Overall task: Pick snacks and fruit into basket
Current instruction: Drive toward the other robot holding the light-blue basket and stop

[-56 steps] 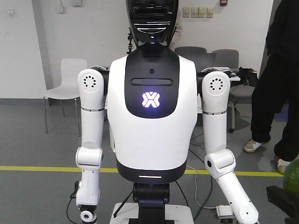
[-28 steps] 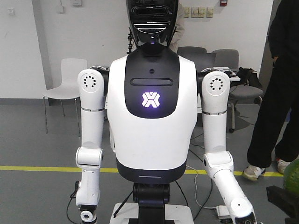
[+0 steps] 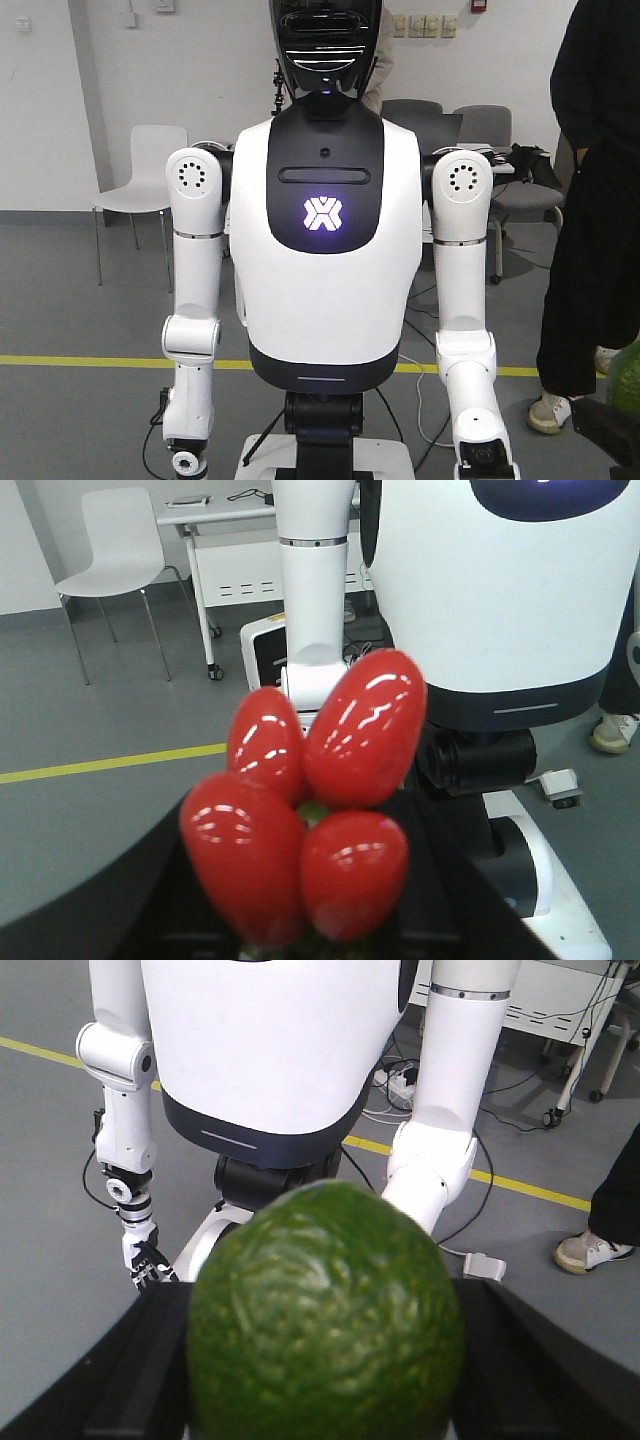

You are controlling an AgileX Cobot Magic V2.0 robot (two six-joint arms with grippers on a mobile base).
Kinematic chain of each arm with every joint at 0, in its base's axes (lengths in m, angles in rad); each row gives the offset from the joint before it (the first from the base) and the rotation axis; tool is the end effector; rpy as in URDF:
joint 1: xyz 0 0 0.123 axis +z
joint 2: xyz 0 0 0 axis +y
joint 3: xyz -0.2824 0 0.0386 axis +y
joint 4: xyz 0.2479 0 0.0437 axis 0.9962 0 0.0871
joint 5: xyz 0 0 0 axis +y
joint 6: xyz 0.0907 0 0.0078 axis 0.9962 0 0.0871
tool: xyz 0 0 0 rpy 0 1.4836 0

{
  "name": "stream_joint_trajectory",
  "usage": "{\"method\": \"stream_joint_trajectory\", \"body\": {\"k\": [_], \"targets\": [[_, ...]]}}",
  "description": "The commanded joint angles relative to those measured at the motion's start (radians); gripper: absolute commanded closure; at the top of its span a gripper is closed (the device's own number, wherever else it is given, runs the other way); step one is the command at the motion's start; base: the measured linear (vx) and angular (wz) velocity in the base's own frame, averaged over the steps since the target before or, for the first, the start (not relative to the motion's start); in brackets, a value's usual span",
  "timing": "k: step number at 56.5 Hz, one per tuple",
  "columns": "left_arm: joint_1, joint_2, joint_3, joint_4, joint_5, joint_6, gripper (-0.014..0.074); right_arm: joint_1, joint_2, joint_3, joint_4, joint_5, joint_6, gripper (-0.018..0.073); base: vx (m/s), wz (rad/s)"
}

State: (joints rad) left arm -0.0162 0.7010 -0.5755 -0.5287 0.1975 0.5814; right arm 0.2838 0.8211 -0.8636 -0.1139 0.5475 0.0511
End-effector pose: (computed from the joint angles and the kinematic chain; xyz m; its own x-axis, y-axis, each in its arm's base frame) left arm 0.1489 -0.0115 0.3280 -0.2005 0.0641 -0.9776 0.1254 0.9913 0.0393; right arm 0.1597 0.0409 0.3734 -0.3761 -0.1578 -0.9131 -0.2452 0.9672 -0.0661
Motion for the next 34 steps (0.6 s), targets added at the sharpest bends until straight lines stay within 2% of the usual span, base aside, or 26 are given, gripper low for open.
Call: {"method": "stream_joint_trajectory", "body": {"k": [1,34], "targets": [[-0.003,-0.007,-0.031,-0.014,-0.077,-0.001,0.0599,-0.001,-0.007,-0.031,-0.014,-0.082,-0.010,0.0568,0.00,0.00],[-0.003,-0.007,-0.031,-0.014,-0.077,-0.001,0.0599,-0.001,-0.007,-0.031,-0.014,-0.082,-0.010,0.0568,0.02,0.00]]}}
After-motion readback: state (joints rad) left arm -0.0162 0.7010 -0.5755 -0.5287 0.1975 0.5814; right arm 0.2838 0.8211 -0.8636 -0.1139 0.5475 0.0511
